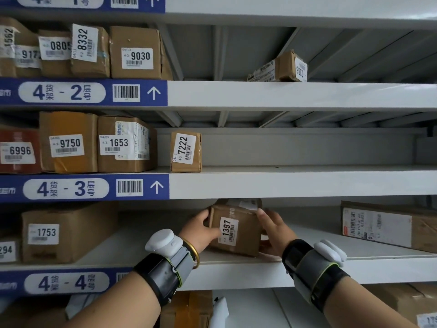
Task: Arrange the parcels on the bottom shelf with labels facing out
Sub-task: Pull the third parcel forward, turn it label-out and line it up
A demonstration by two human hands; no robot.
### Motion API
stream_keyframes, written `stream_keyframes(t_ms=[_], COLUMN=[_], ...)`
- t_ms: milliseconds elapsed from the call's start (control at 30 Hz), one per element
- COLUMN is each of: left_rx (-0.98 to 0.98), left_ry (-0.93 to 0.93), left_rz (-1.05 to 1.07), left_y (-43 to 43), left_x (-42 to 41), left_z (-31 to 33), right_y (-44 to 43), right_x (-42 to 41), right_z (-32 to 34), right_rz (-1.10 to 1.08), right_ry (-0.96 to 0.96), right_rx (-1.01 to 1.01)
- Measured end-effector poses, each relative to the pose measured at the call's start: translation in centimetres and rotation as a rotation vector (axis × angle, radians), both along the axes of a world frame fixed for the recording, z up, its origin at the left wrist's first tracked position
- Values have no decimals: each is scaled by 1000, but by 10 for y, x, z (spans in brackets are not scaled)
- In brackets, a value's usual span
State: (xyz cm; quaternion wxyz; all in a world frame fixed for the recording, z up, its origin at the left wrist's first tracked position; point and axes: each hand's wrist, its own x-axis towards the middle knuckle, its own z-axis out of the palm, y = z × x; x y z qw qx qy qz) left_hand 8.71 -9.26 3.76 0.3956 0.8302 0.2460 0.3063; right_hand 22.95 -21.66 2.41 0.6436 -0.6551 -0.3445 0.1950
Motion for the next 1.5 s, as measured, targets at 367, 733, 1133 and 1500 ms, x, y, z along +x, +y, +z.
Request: stream_keyframes(t_ms=[367, 733, 1133, 1500], left_rx=[47, -144, -119, -47], left_ry=[-162, -351, -441, -220], left_rz=[-55, -64, -82, -96], left_y=[7, 17, 15, 13], left_x=[-15, -9, 0, 8], left_z=[0, -3, 1, -11], right_y=[6, 2, -3, 6], right_x=[-25, -15, -30, -25], right_z=[7, 3, 2, -15], right_rz=[52, 45, -80, -169], right_ry=[257, 224, -501, -663], right_rx=[134, 134, -371, -552])
